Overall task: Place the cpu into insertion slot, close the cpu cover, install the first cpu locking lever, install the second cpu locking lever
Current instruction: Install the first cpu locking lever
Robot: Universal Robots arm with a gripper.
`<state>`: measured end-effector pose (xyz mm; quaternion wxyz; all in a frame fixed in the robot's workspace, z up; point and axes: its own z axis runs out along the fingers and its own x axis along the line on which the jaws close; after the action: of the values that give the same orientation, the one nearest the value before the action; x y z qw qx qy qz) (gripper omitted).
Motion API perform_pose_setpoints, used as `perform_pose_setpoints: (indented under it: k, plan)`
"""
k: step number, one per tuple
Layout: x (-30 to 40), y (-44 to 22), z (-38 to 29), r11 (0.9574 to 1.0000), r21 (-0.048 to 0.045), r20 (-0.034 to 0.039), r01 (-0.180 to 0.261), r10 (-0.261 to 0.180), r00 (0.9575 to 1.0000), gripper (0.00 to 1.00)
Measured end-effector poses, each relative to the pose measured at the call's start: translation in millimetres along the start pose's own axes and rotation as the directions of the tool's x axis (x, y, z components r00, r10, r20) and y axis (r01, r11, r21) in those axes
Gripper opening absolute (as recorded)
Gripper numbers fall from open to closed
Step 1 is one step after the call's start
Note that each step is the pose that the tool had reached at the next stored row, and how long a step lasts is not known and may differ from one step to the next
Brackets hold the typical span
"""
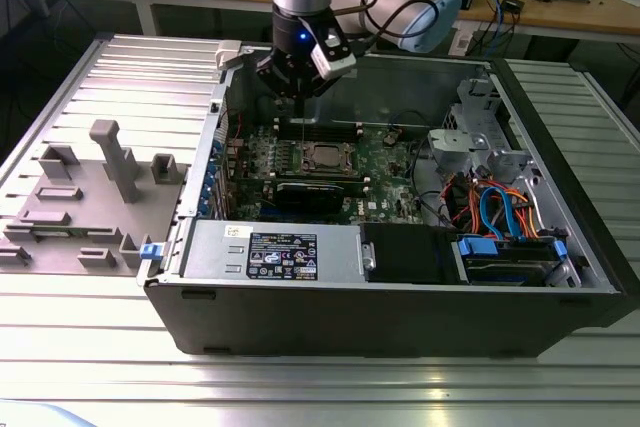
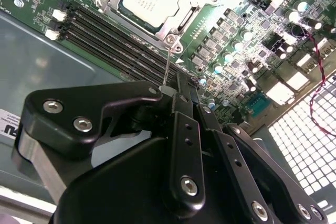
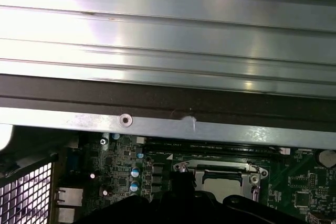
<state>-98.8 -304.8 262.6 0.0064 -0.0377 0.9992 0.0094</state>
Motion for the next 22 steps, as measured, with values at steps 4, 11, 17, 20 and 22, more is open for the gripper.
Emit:
perform_pose_setpoints:
  k: [4, 11, 17, 20, 22]
  plan:
    - [-1.1, -0.1, 0.0, 1.0000, 0.0000, 0.0000, 0.000, 0.000, 1.0000, 0.11]
    - [-4.2, -0.3, 0.1, 1.0000, 0.0000, -0.0001, 0.000, 0.000, 1.0000, 0.11]
    - [-7.0, -0.5, 0.1, 1.0000, 0.0000, -0.0001, 0.000, 0.000, 1.0000, 0.11]
    - [-8.8, -0.7, 0.1, 1.0000, 0.0001, -0.0001, 0.000, 0.000, 1.0000, 0.11]
    - [-9.1, -0.7, 0.1, 1.0000, 0.0000, 0.0000, 0.000, 0.000, 1.0000, 0.11]
